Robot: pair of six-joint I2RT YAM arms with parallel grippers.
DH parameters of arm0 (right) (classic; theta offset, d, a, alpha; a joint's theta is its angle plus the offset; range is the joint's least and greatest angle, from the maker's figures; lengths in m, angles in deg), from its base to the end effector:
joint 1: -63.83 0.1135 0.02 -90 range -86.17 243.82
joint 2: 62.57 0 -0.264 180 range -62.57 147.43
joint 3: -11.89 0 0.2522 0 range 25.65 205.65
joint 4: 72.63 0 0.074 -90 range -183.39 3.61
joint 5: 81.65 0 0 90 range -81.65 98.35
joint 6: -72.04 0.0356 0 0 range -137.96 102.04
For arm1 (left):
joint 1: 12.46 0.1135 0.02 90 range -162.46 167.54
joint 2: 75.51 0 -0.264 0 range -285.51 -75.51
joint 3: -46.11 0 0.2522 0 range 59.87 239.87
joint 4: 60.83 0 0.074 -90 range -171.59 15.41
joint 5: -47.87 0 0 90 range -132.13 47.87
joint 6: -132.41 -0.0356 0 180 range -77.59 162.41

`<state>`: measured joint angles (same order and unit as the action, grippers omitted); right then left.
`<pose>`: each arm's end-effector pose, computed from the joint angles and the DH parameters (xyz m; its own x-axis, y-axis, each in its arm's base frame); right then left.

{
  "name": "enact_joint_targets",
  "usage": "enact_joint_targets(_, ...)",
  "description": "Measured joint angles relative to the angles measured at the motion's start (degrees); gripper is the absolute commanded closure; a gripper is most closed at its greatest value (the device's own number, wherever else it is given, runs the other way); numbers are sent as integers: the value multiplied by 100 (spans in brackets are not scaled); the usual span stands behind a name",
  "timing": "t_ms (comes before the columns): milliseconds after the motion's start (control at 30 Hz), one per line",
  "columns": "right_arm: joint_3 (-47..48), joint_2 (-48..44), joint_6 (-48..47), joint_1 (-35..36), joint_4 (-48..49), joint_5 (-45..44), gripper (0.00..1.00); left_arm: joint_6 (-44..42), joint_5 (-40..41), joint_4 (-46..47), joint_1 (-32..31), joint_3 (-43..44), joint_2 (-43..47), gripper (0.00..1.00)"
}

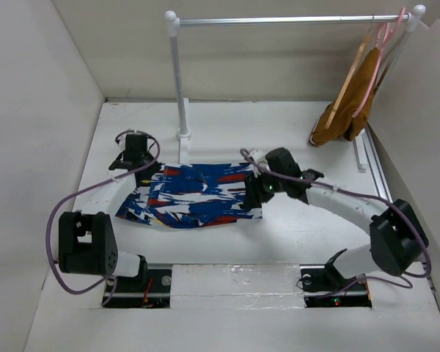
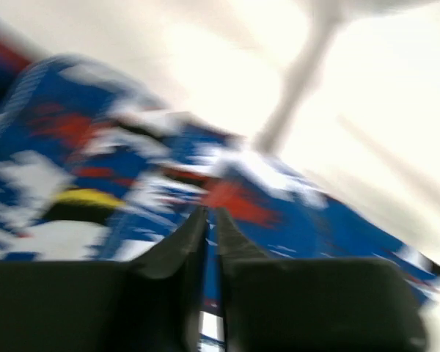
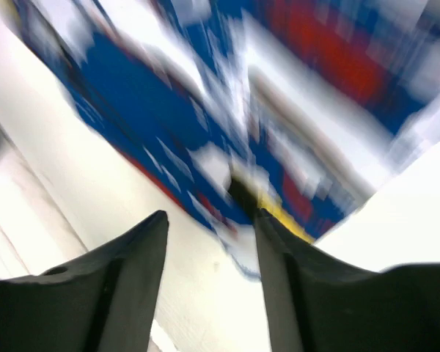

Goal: Place the trousers on the hanger
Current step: Fold the trousers at the center of the board, then pick up the hanger from the clothesline.

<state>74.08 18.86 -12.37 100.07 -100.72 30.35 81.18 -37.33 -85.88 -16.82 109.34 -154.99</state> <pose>0.2271 0.1830 0.2128 -0.6635 -0.3744 -0.6477 -0.6916 0.6372 0.3401 0.2955 -0.0195 0.2302 -0.5213 -0.5861 -0.6203 -0.4019 0.8098 -0.4274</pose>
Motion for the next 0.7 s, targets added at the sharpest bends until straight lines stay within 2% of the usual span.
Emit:
enact_joint_targets(33,481,-66,-85,-31,-326,2,38,-87,0,-50,-205,238,76,100)
enact_joint_targets(67,1003,-127,-203,-76,-531,0,42,-175,-15,-70,-420,490,122,100)
enact_joint_targets(100,1574,-184,-317,-155,-671,2,59,-269,2,-55,-704,800,140,100)
enact_joint_targets(167,2747,-264,-577,-376,-975,-68,100,-431,-50,13,-1244,1364,144,100)
enact_joint_targets(267,4336,-374,-758,-984,-1152,-282,100,-625,-101,179,-2072,1971,105,100)
enact_joint_targets(333,5066,-455,-839,-1541,-1185,-463,100,-730,-129,308,-2612,2170,31,100)
enact_joint_targets(400,5663,-452,-848,-2159,-1276,-691,75,-817,-164,389,-3075,2212,-76,90)
enact_joint_targets(433,5901,-415,-822,-2448,-1285,-807,65,-850,-219,385,-3261,2212,-144,76)
enact_joint_targets(467,6061,-365,-793,-2745,-1281,-828,45,-885,-286,393,-3399,2201,-219,66)
enact_joint_targets(533,6148,-304,-728,-3056,-1272,-826,24,-907,-474,461,-3526,2083,-308,46)
enact_joint_targets(600,6170,-63,-612,-3648,-1279,-643,17,-879,-623,479,-3539,1902,-319,43)
enact_joint_targets(700,6299,485,-391,-4166,-1360,-111,13,-894,-758,492,-3528,1690,-319,43)
